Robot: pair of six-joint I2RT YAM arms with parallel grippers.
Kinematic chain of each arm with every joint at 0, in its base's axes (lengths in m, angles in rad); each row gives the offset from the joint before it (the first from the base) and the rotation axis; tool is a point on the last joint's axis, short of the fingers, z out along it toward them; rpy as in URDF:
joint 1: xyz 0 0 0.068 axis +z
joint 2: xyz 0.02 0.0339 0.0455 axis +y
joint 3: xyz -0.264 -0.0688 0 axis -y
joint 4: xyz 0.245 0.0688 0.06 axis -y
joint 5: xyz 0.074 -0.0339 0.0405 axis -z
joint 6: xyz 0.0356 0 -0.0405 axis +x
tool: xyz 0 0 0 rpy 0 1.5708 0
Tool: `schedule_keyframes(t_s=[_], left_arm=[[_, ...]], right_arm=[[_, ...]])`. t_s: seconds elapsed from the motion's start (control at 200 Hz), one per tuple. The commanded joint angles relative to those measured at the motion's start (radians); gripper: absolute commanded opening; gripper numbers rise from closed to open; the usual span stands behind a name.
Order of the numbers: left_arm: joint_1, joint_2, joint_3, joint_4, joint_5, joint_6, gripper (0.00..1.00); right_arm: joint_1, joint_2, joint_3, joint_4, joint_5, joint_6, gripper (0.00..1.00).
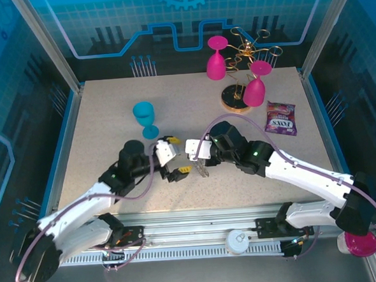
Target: Put the keys on the keyring
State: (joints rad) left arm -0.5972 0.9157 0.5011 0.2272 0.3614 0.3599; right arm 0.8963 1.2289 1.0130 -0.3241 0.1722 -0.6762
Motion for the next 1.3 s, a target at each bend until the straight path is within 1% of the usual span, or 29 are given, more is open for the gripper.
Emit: schedule_keyframes(t_s=[0.0,0.1,0.21,0.275,0.36,0.47,0.535,0.635,0.725,0.821,0.921,1.056,1.151,1.291], left_arm=[[0.012,-0.168,-0.107,0.047,-0.212,-0.124,0.99],[0.018,-0.358,-0.183,0.037,-0.462,-0.212,0.99],[0.023,-0.545,-0.239,0.03,-0.778,-0.302,0.99],[0.027,-0.607,-0.239,-0.001,-0.88,-0.321,0.99],[0.028,-0.622,-0.221,-0.038,-0.948,-0.331,0.99],[0.032,-0.577,-0.209,-0.035,-0.969,-0.316,0.99],[0.038,-0.521,-0.207,-0.011,-0.993,-0.298,0.99],[0.071,-0.423,-0.188,0.007,-1.025,-0.316,0.99],[0.101,-0.342,-0.168,0.021,-1.009,-0.335,0.99],[0.108,-0.276,-0.159,0.067,-1.01,-0.322,0.99],[0.112,-0.231,-0.159,0.103,-1.016,-0.314,0.99],[0.12,-0.203,-0.165,0.122,-1.039,-0.31,0.99],[0.124,-0.199,-0.174,0.126,-1.046,-0.321,0.99],[0.135,-0.196,-0.182,0.111,-1.055,-0.333,0.99]], right_arm=[[0.033,0.05,0.044,0.059,-0.052,0.049,0.0],[0.072,0.118,0.075,0.096,-0.08,0.089,0.0],[0.117,0.187,0.104,0.178,-0.115,0.171,0.0],[0.136,0.231,0.119,0.249,-0.146,0.237,0.0],[0.14,0.296,0.132,0.347,-0.201,0.352,0.0],[0.138,0.375,0.13,0.429,-0.223,0.445,0.0],[0.129,0.411,0.115,0.467,-0.227,0.463,0.0],[0.105,0.45,0.093,0.479,-0.232,0.464,0.0],[0.081,0.465,0.052,0.461,-0.208,0.391,0.0],[0.049,0.453,-0.015,0.454,-0.172,0.283,0.0],[0.014,0.44,-0.058,0.405,-0.118,0.168,0.0],[-0.031,0.42,-0.102,0.357,-0.045,0.066,0.0],[-0.033,0.418,-0.127,0.324,-0.006,-0.014,0.01],[-0.033,0.432,-0.128,0.265,0.097,-0.06,0.02]])
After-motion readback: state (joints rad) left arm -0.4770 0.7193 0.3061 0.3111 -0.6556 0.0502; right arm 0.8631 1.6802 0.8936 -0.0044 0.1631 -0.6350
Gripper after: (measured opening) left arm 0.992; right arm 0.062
